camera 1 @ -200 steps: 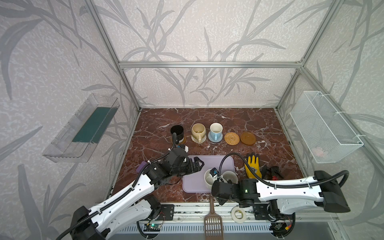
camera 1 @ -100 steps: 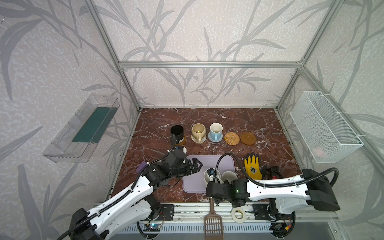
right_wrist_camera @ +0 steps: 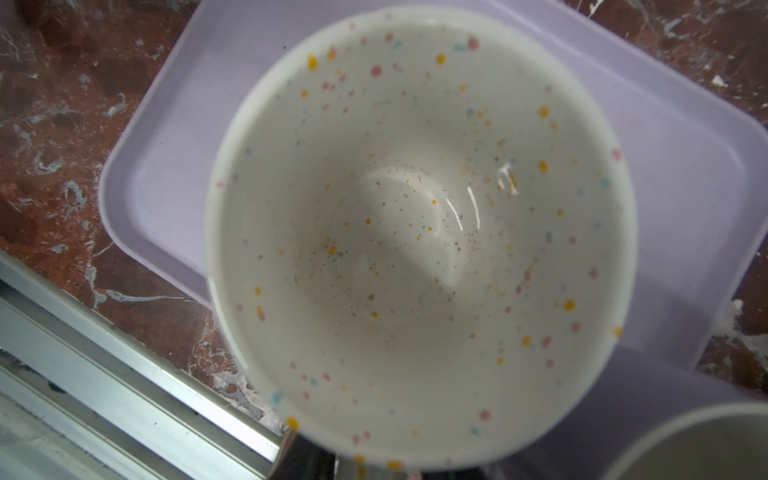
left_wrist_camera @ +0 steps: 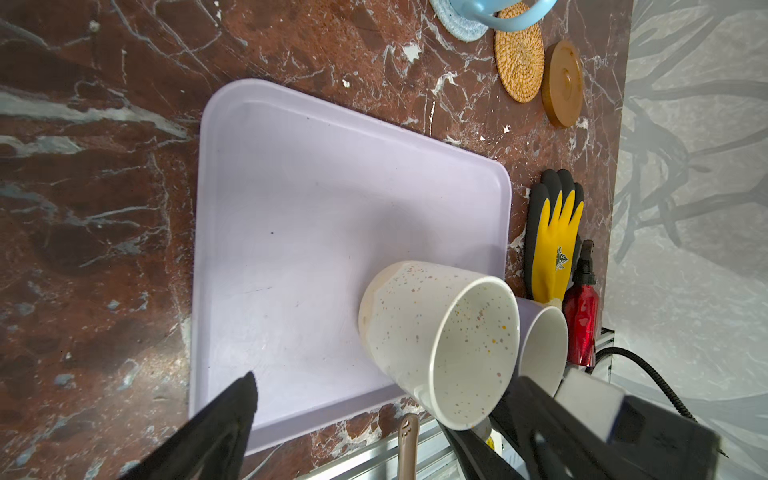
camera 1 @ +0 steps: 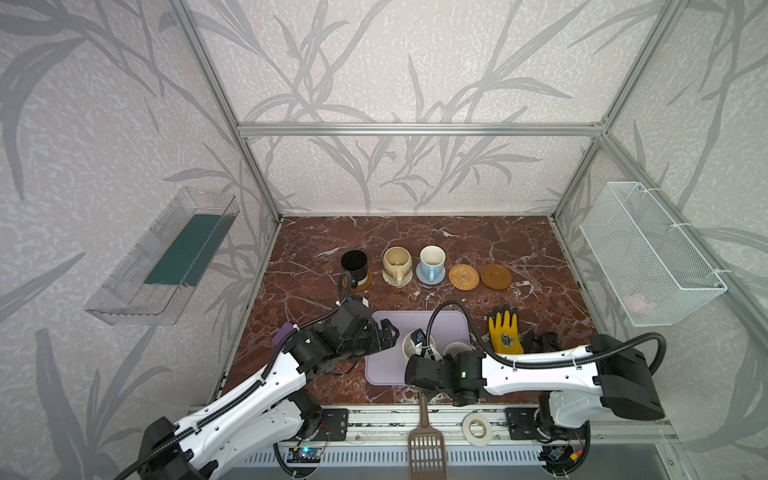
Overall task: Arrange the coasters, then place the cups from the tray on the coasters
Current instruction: 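Lower the right gripper into the speckled white mug and grip its rim, then lift the speckled white mug off the tray with the right gripper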
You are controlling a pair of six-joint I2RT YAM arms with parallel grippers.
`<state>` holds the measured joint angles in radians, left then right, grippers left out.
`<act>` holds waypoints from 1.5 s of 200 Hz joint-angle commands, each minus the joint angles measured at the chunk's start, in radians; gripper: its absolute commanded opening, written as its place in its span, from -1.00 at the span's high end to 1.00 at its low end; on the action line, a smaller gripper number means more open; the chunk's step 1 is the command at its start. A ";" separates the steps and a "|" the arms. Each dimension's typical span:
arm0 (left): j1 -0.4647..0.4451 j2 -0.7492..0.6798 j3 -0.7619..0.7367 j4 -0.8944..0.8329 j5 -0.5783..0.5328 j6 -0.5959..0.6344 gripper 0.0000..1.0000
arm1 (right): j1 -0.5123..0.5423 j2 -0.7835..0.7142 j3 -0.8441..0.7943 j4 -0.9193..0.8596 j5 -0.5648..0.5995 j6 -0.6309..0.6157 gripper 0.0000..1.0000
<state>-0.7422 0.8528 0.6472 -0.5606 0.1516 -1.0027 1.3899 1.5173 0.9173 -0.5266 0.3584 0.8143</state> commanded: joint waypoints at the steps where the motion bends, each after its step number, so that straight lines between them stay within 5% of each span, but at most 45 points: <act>1: 0.006 -0.049 -0.044 0.037 -0.004 -0.033 -0.95 | -0.008 0.027 0.054 -0.017 0.029 -0.012 0.33; 205: 0.039 -0.071 0.002 -0.025 0.009 0.023 -0.93 | -0.010 0.099 0.110 0.016 0.040 -0.012 0.74; 300: 0.054 -0.058 0.074 -0.071 0.019 0.051 -0.93 | -0.041 0.014 0.109 0.069 0.047 -0.033 0.99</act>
<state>-0.6937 0.7891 0.6872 -0.6151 0.1631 -0.9615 1.3590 1.6035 0.9962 -0.5163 0.3569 0.7876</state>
